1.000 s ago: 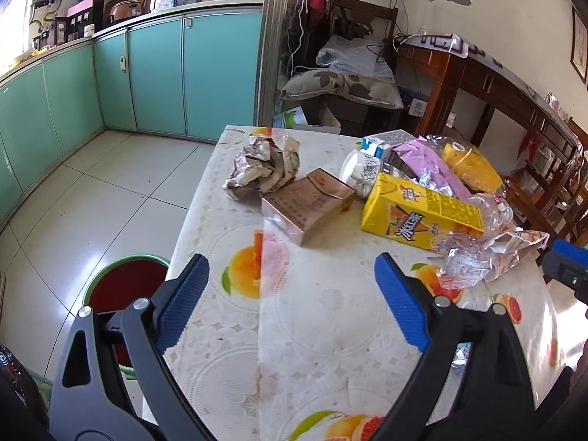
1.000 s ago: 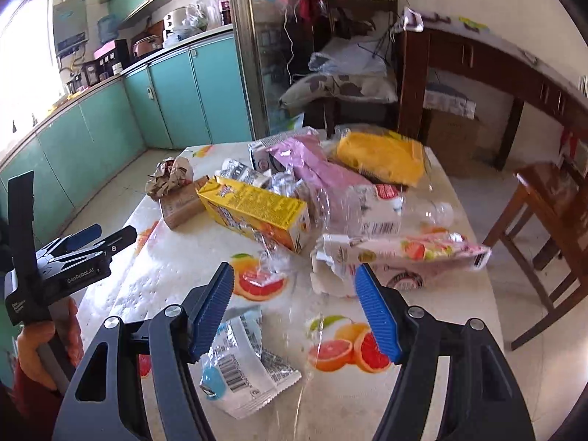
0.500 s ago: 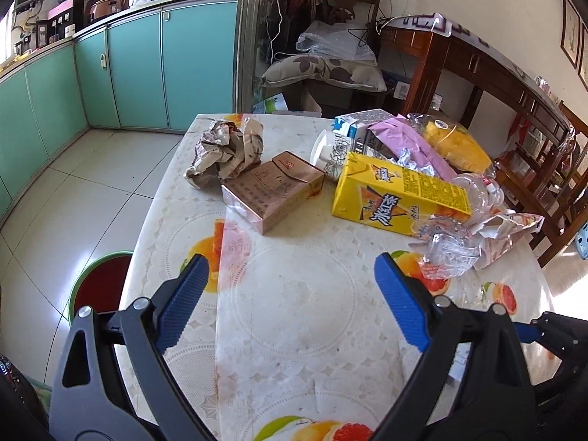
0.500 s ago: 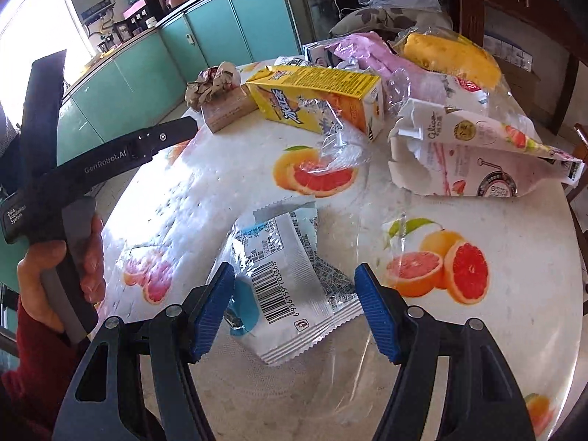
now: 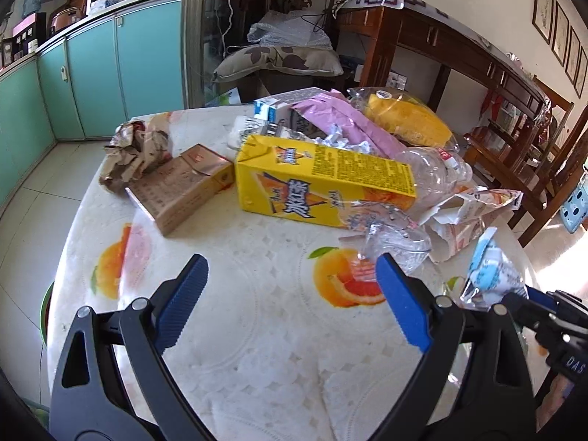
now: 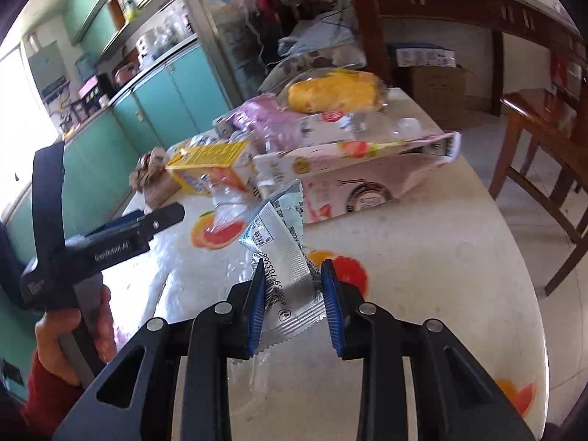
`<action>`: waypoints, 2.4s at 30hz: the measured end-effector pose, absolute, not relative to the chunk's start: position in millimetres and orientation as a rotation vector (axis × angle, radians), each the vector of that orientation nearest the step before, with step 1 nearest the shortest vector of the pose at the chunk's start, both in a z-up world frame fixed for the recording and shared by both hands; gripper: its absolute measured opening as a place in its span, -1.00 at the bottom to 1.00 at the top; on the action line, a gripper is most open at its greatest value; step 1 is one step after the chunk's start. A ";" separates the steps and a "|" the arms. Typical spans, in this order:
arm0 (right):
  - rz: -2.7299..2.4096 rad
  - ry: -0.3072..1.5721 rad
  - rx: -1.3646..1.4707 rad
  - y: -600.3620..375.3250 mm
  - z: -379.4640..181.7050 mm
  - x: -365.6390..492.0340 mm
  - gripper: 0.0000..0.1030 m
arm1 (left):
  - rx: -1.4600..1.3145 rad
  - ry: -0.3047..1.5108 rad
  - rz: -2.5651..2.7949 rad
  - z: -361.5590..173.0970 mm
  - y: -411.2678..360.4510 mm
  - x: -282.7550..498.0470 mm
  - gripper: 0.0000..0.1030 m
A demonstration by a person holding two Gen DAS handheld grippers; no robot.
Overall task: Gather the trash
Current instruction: 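Grasp the white snack wrapper with the right gripper, then grasp the clear plastic wrapper with the left gripper while the right holds the snack wrapper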
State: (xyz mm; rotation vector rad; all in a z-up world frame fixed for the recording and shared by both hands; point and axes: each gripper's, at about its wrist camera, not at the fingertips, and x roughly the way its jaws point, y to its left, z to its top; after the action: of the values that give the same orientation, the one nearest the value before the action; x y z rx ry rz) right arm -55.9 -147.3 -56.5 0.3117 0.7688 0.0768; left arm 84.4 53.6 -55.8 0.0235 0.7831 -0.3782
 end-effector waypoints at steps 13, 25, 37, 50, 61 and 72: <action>0.024 0.730 0.383 -164.2 -54.7 -60.8 -0.43 | 0.020 0.804 -0.495 -60.9 -1.5 93.4 0.76; 0.027 0.740 0.386 -162.3 -58.6 -55.3 -0.42 | -0.053 0.863 -0.570 -65.9 -6.0 93.6 0.81; 0.026 0.736 0.354 -153.9 -53.8 -56.5 -0.42 | -0.029 0.867 -0.536 -69.6 1.3 94.1 -0.46; 0.085 0.709 0.284 -107.0 -33.7 -59.6 -0.42 | 0.055 0.724 -0.499 -34.7 44.0 45.3 -0.77; 0.132 0.686 0.182 -48.3 -17.3 -47.1 -0.42 | -0.002 0.618 -0.415 -3.9 101.1 35.3 -0.77; 0.235 0.680 0.107 16.4 -10.2 -20.6 -0.45 | -0.088 0.595 -0.242 -1.4 181.3 50.8 -0.77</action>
State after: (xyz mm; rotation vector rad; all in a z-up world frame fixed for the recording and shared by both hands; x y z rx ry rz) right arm -20.6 16.4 -10.2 0.1068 0.6802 0.2346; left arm 50.8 181.3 -1.4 -0.0880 0.5949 -0.2418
